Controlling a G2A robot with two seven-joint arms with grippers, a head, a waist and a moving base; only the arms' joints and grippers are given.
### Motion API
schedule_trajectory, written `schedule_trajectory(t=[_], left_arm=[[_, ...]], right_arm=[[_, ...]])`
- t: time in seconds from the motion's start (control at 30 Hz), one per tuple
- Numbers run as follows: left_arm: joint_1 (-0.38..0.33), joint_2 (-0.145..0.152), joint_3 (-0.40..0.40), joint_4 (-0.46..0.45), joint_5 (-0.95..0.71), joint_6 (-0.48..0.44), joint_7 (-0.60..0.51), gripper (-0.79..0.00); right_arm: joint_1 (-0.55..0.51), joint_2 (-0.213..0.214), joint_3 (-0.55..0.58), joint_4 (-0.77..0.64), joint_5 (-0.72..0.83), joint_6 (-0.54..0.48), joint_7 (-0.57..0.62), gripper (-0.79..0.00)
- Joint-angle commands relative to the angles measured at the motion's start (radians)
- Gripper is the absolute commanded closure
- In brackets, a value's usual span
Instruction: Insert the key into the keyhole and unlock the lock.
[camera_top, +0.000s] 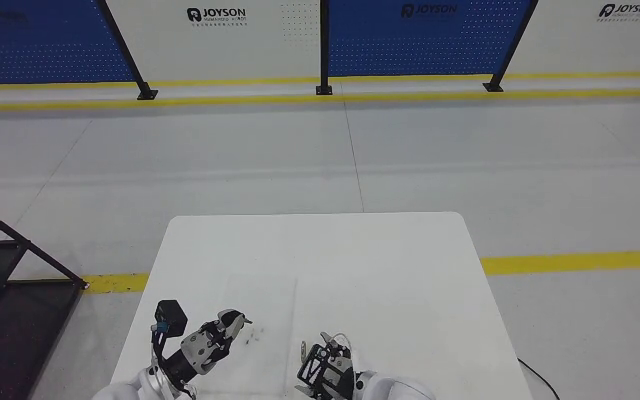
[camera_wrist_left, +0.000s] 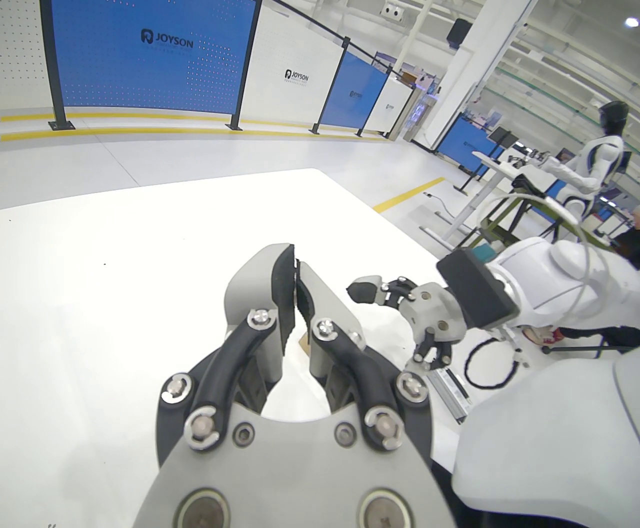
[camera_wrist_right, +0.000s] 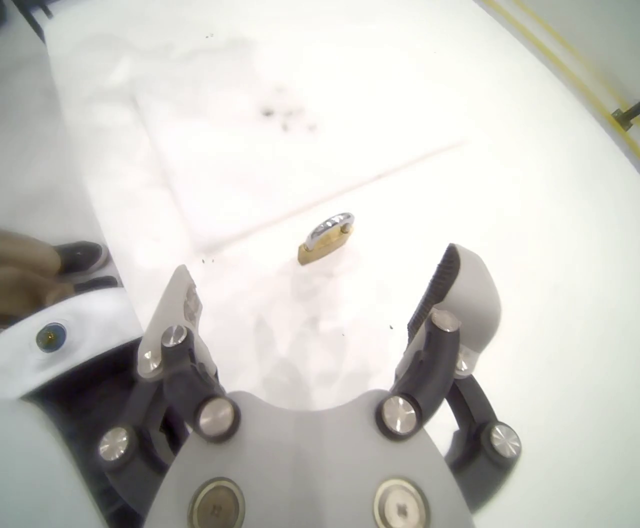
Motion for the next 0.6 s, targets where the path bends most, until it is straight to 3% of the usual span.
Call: schedule_trajectory(t=[0.0,0.03,0.1,0.13,0.17,0.2,0.53,0.57], left_arm=[[0.000,0.000,0.000,0.000,0.000,0.000,0.000,0.000],[0.000,0.000,0.000,0.000,0.000,0.000,0.000,0.000],[0.000,0.000,0.000,0.000,0.000,0.000,0.000,0.000],[0.000,0.000,0.000,0.000,0.000,0.000,0.000,0.000],[0.000,0.000,0.000,0.000,0.000,0.000,0.000,0.000],[0.000,0.000,0.000,0.000,0.000,0.000,0.000,0.000],[0.000,0.000,0.000,0.000,0.000,0.000,0.000,0.000],[0.000,0.000,0.000,0.000,0.000,0.000,0.000,0.000]], right_arm=[[0.031,-0.012,-0.034,0.038,0.014,0.028,0.011,-0.785],[0.047,-0.019,-0.049,0.056,0.022,0.046,0.016,-0.785],[0.071,-0.030,-0.073,0.081,0.030,0.083,0.020,-0.646],[0.079,-0.035,-0.082,0.091,0.033,0.106,0.022,-0.625],[0.086,-0.040,-0.090,0.100,0.036,0.123,0.024,-0.456],[0.093,-0.044,-0.097,0.110,0.040,0.144,0.031,-0.416],[0.142,-0.071,-0.133,0.175,0.055,0.252,0.027,-0.283],[0.146,-0.073,-0.134,0.180,0.058,0.255,0.027,-0.243]])
